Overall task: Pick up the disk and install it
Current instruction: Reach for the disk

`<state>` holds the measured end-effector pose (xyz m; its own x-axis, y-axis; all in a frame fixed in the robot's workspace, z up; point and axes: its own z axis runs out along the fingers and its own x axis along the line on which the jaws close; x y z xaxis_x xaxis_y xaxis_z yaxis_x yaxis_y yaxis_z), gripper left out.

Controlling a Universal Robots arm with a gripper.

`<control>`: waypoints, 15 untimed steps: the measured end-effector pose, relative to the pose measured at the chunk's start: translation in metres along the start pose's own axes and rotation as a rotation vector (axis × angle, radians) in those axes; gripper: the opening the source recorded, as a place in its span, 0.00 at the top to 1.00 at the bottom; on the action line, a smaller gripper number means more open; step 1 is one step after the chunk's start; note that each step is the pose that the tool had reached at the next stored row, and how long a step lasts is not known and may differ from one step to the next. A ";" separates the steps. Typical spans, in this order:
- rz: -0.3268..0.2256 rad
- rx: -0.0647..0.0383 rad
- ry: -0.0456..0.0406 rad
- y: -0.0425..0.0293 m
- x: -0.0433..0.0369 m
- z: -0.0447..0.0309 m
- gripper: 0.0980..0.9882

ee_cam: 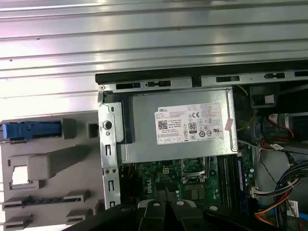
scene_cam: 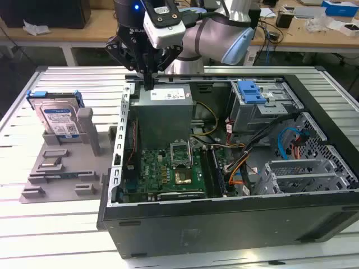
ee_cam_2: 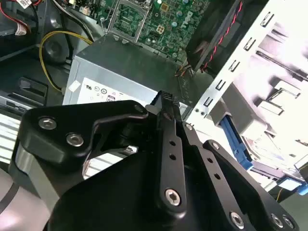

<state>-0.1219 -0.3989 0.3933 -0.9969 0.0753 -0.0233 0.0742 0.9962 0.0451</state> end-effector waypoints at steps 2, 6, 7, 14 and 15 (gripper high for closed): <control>0.000 0.000 0.0000 -0.0005 0.0071 -0.0002 0.99; 0.000 0.000 0.0000 -0.0016 0.0213 -0.0006 0.99; 0.000 0.000 0.0000 -0.0018 0.0238 -0.0006 0.99; 0.000 0.000 0.0000 -0.0033 0.0446 -0.0011 0.99; 0.000 0.000 0.0000 -0.0036 0.0479 -0.0013 0.99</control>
<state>-0.1699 -0.3989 0.3933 -0.9969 0.0752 -0.0233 0.0741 0.9962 0.0450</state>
